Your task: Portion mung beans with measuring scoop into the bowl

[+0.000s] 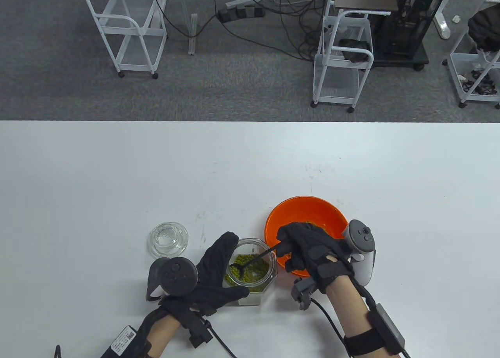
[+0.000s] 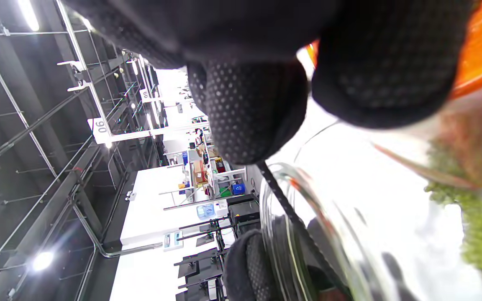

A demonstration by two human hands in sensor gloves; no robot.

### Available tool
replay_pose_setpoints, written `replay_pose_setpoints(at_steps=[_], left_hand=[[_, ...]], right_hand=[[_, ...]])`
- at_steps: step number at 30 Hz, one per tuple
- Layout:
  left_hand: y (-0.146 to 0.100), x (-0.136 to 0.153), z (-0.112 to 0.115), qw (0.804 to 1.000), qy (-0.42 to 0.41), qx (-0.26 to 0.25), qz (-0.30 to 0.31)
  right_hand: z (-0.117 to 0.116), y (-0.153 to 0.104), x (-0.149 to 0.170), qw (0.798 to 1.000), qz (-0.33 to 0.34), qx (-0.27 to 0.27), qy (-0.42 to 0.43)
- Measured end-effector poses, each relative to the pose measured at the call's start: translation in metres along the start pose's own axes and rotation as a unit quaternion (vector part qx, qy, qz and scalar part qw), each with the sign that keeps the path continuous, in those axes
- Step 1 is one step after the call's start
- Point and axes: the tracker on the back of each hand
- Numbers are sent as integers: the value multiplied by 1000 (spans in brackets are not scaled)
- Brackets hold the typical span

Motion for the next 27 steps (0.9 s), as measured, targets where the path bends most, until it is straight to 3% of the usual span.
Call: replay_pose_setpoints(at_steps=[18,27], left_hand=[[0,0,0,1000,0,0,0],[0,0,0,1000,0,0,0]], right_hand=[[32,2,-6,997,28,22,62],[59,1,-14,990,62,44,115]])
Point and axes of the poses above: the tracker on the back of each hand, its own x axis roughly to the little-finger side, its own y axis roughly from the wrist to the fingertips, z = x × y, and after that the axes turned 13 degrees about z, right-handed
